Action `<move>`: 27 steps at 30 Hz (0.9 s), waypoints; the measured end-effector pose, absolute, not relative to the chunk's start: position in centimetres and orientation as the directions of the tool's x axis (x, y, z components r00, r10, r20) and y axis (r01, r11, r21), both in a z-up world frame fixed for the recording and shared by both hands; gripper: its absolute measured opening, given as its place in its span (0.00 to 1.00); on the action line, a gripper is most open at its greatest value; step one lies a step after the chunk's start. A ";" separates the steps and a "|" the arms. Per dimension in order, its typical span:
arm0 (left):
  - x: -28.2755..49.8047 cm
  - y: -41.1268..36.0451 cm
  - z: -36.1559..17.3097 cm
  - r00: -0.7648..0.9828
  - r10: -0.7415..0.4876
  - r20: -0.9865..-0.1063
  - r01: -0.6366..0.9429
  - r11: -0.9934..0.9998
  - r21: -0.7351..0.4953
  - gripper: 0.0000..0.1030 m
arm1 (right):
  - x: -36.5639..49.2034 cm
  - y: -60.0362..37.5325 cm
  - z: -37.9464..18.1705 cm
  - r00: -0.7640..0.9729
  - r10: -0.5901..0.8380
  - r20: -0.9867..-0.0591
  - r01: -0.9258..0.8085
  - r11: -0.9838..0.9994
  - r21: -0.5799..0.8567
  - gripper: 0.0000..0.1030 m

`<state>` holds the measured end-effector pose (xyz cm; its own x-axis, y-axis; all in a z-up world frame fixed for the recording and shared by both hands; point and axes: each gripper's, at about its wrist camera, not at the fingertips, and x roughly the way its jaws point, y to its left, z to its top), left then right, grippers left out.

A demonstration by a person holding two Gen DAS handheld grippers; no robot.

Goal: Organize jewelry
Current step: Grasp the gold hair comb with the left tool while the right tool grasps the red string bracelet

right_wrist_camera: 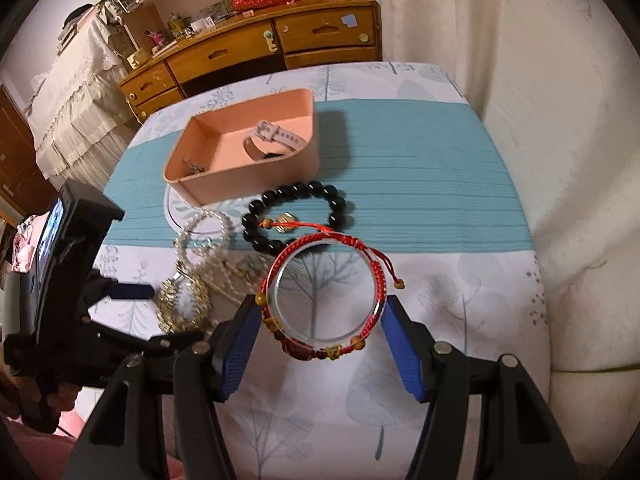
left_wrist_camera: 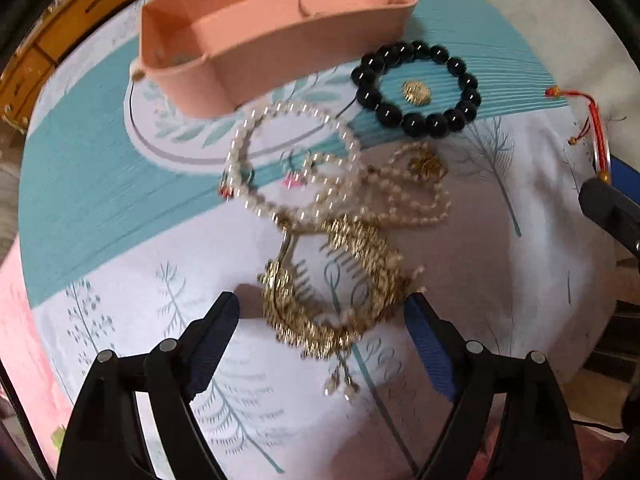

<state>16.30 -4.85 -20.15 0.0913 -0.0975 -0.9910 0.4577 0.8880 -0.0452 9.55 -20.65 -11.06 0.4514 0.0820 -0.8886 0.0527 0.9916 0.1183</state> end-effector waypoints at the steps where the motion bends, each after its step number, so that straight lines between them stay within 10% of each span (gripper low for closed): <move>1: 16.0 -5.0 -19.9 0.125 -0.116 -0.985 0.469 0.882 -0.045 0.81 | 9.4 -20.7 -11.1 0.448 0.077 -0.891 0.056 0.992 0.114 0.60; 27: 14.7 -1.7 -11.4 0.193 -0.163 -0.968 0.484 0.873 -0.050 0.71 | 12.5 -19.7 -9.0 0.488 0.148 -0.860 -0.020 0.987 0.158 0.60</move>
<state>14.70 -1.68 -11.43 0.1931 -0.1630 -0.9676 0.4845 0.8734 -0.0504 12.50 -19.65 -8.96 0.4879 0.1475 -0.8604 -0.0199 0.9872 0.1580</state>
